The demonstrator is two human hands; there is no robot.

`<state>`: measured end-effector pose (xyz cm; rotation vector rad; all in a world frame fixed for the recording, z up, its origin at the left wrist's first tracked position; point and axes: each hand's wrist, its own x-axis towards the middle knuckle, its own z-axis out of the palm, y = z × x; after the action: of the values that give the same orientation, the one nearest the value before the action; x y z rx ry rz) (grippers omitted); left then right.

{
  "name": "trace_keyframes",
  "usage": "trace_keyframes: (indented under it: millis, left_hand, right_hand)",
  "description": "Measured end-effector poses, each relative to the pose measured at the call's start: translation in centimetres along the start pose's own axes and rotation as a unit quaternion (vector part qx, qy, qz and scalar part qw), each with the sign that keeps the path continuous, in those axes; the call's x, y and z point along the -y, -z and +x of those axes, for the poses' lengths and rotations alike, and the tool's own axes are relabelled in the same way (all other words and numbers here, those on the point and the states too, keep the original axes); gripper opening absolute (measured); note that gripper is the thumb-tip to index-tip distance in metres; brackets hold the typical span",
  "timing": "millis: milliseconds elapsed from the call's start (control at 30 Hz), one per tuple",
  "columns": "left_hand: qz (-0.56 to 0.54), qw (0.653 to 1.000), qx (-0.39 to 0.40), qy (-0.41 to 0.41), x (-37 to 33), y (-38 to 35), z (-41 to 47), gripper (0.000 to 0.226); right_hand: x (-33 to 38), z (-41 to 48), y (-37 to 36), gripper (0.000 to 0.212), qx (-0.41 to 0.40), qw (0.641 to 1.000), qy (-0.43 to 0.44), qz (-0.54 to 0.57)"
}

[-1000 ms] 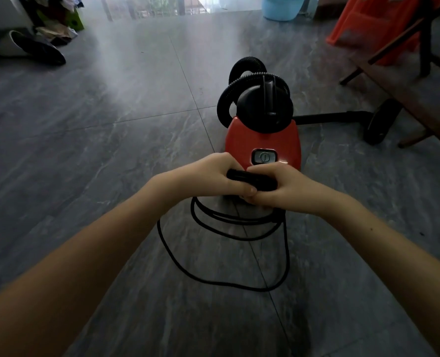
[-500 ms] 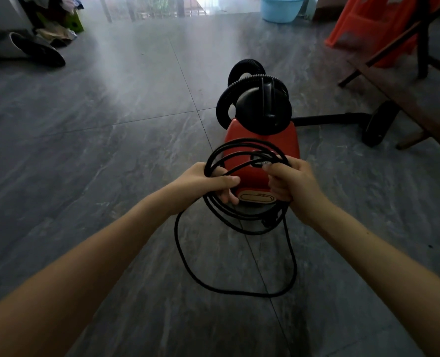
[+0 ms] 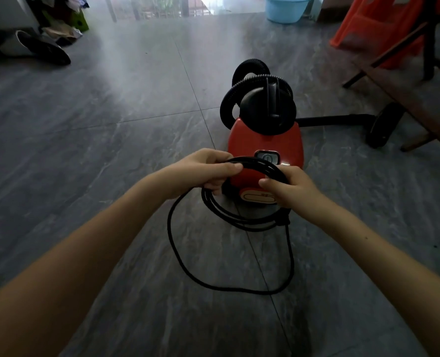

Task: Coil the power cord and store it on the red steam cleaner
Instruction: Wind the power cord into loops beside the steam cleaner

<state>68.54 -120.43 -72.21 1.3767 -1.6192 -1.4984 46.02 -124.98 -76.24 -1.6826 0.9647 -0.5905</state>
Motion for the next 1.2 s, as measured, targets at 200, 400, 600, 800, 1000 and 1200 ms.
trace_keyframes:
  millis: [200,400,600,800,1000,1200]
  left_hand:
    - [0.044,0.998,-0.033,-0.022,-0.7,-0.5,0.4,0.038]
    - [0.181,0.983,-0.011,-0.04,-2.0,-2.2,1.2,0.022]
    - [0.1,0.994,0.008,-0.032,-0.4,-0.6,0.4,0.01]
    - [-0.001,0.997,-0.053,-0.062,1.1,-1.2,0.2,0.023]
    - [-0.051,0.997,0.006,-0.06,-0.4,-0.8,0.3,0.028]
    - [-0.123,0.99,0.065,-0.014,0.0,-0.3,0.0,0.015]
  right_hand:
    - [1.1,-0.1,0.2,0.016,0.064,0.993,0.025,-0.096]
    - [2.8,0.8,-1.0,0.014,0.097,0.989,0.049,-0.104]
    - [2.2,0.5,-0.5,0.024,-0.007,0.995,0.053,-0.088]
    - [1.6,0.4,-0.6,0.038,-0.094,0.99,0.004,0.106]
    - [0.6,0.4,-0.5,0.027,-0.051,0.998,0.028,0.038]
    - [0.2,0.3,-0.5,0.025,-0.015,0.999,0.05,-0.002]
